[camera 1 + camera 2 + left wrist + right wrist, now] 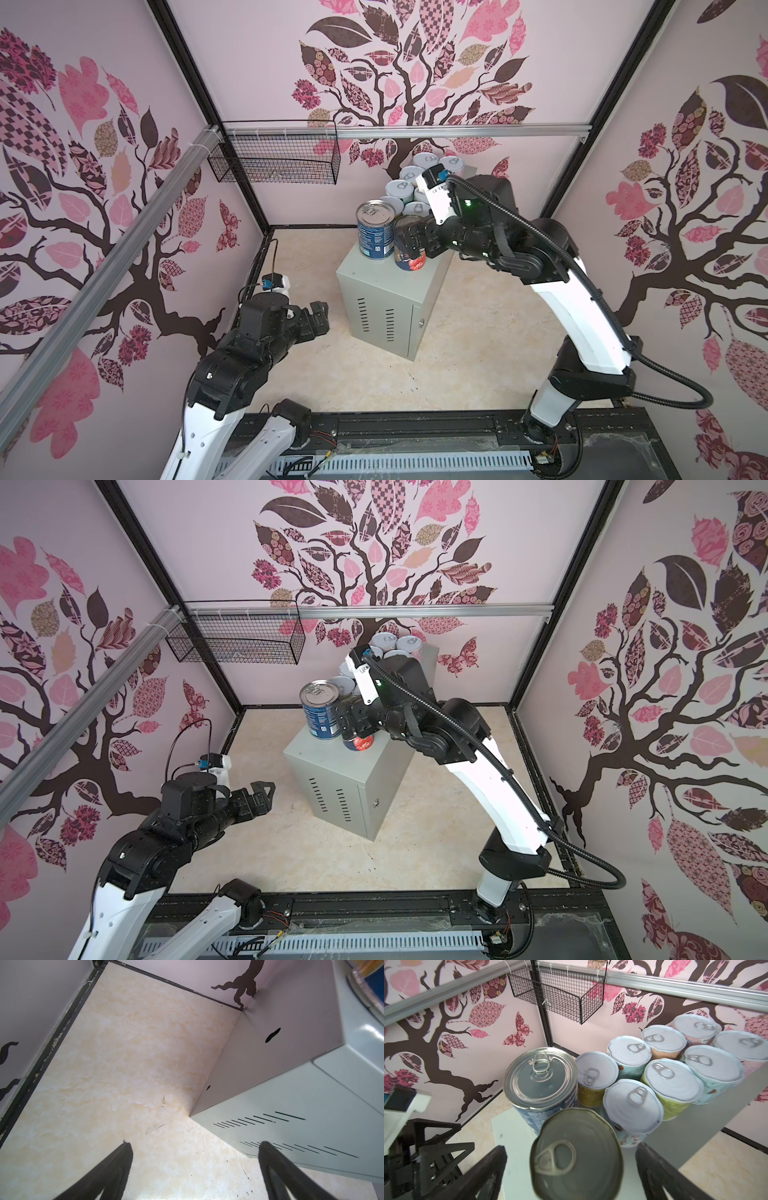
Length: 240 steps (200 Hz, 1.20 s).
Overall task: Place and organize the canned foods onto the counter
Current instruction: 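Carry the red can with the right gripper onto the box top beside the blue can, then open the right gripper and withdraw it from the red can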
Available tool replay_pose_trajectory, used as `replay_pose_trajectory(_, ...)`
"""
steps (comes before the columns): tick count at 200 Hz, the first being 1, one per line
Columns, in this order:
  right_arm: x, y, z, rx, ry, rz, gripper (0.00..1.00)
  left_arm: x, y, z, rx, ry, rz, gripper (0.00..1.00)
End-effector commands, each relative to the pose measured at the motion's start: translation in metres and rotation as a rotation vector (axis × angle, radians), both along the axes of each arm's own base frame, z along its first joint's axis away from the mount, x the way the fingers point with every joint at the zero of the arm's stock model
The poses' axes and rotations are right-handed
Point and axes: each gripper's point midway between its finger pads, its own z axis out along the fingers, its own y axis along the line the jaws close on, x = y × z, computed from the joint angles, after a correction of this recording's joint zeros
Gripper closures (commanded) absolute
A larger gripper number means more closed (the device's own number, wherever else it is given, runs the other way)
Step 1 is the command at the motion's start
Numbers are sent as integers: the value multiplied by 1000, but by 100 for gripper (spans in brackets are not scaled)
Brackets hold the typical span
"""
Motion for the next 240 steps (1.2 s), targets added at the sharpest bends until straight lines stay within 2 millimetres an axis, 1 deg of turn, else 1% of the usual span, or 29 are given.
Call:
replay_pose_trajectory(1, -20, -24, 32, 82, -50, -2, 3, -4, 6, 14, 8, -29, 15, 2)
replay_pose_trajectory(9, -24, -30, 33, 85, -49, -6, 7, -4, 6, 15, 9, -30, 16, 2)
replay_pose_trajectory(24, -29, -39, 30, 87, -37, -20, 22, -5, 7, 17, 9, -33, 17, 2)
replay_pose_trajectory(39, -33, -45, 25, 87, -26, -26, 33, -5, 8, 17, 10, -32, 19, 2)
replay_pose_trajectory(57, -37, -48, 13, 84, -5, -25, 49, -5, 8, 17, 14, -32, 23, 2)
replay_pose_trajectory(60, -38, -49, 14, 88, -6, -22, 52, -5, 8, 16, 15, -32, 21, 2)
replay_pose_trajectory(65, -38, -47, 6, 79, 7, -21, 56, -5, 8, 16, 14, -33, 21, 2)
replay_pose_trajectory(74, -39, -46, -1, 77, 18, -13, 61, -5, 8, 15, 15, -31, 22, 2)
replay_pose_trajectory(82, -39, -44, -7, 74, 30, -8, 62, -4, 8, 14, 16, -28, 21, 2)
replay_pose_trajectory(120, -35, -31, -43, 45, 88, 12, 64, -3, 8, 12, 18, -25, 22, 2)
replay_pose_trajectory(138, -32, -24, -56, 33, 106, 17, 69, -4, 8, 10, 19, -22, 23, 2)
replay_pose_trajectory(174, -24, -16, -68, 20, 119, 13, 71, -5, 9, 7, 23, -20, 23, 2)
replay_pose_trajectory(240, -14, -3, -76, 9, 123, 12, 71, -4, 9, 3, 27, -16, 24, 2)
